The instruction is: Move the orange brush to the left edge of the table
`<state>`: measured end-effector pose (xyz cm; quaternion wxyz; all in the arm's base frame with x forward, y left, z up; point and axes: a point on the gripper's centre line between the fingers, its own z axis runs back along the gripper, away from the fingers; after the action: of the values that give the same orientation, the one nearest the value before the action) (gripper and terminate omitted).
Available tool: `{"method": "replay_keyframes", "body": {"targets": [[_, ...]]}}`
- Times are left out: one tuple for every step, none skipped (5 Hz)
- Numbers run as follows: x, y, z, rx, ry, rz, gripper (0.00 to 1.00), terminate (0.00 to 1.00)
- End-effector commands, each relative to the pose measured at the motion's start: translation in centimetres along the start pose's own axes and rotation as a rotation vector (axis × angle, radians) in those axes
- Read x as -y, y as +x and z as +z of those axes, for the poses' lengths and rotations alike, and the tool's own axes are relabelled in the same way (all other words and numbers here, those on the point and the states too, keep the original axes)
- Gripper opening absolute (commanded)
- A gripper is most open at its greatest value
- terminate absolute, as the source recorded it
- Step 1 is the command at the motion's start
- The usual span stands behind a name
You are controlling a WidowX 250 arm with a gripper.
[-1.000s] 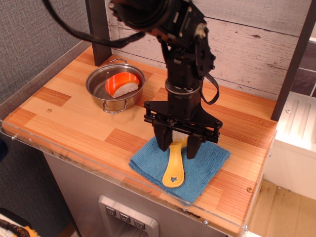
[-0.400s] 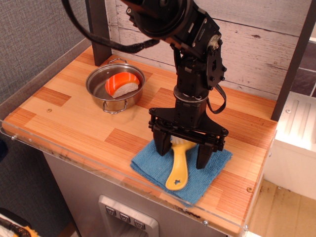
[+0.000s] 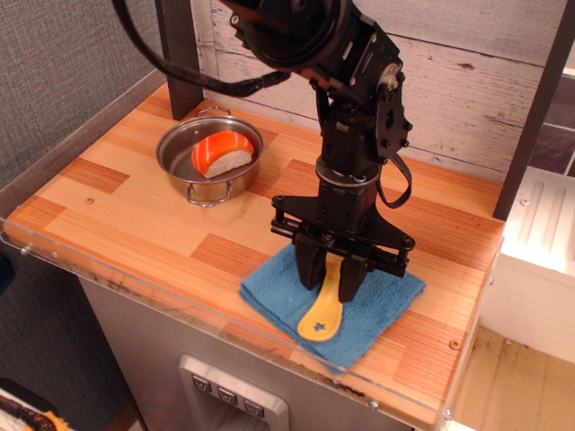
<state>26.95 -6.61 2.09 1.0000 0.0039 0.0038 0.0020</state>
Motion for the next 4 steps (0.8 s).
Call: {"method": "replay_keyframes", "body": {"targets": [[-0.2, 0.4, 1.2, 0.032, -0.021, -0.035, 0.0, 0.0], [-0.2, 0.6, 3.3, 0.075, -0.028, -0.066, 0.0, 0.0], [-0.4, 0.5, 5.9, 0.13, -0.034, -0.084, 0.0, 0.0], [-2.1, -0.1, 9.3, 0.187, -0.029, -0.047, 0.0, 0.0]]}}
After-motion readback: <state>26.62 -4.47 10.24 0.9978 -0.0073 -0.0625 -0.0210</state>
